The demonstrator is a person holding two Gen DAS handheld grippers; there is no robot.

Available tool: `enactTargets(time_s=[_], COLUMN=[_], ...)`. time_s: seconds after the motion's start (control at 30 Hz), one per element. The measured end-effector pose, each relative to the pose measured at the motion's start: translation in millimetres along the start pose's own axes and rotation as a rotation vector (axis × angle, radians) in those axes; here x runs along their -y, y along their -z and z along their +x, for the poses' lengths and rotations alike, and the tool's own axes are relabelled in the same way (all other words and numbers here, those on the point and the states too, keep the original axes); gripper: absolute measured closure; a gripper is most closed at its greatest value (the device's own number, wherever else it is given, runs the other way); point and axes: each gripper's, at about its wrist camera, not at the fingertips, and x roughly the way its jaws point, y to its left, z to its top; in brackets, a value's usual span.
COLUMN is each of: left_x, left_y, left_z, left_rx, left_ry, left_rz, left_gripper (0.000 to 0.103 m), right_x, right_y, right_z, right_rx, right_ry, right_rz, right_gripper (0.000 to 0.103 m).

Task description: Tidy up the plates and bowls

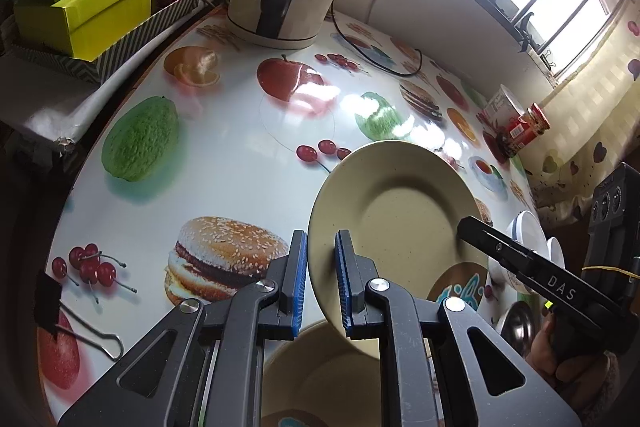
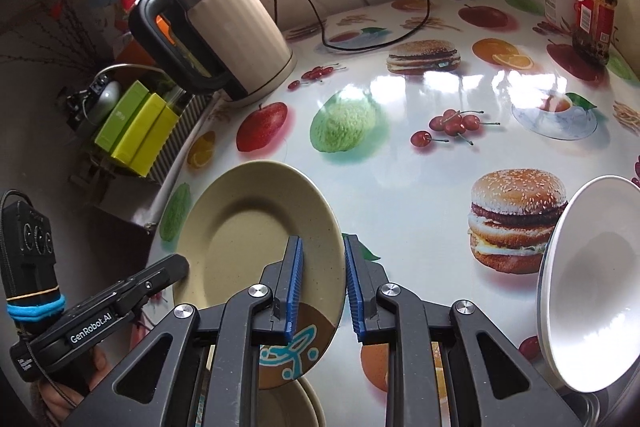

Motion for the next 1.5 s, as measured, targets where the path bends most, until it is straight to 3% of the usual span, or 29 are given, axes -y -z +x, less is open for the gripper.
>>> enactTargets(time_s=[0.87,1.5], left_x=[-19,-23], left_y=[70,97], left_z=[-31,-32], left_rx=[-0.023,-0.031], left_ry=[-0.009,-0.049], left_rz=[-0.013,-0.008], left_gripper=[0.088,0.088], right_x=[-22,-20], right_y=[76,111], right_z=[-26,-24], right_rx=[-0.024,-0.055], right_ry=[-0.003,-0.009], right_rz=[-0.017,-0.006], right_gripper=[0.083,0.083])
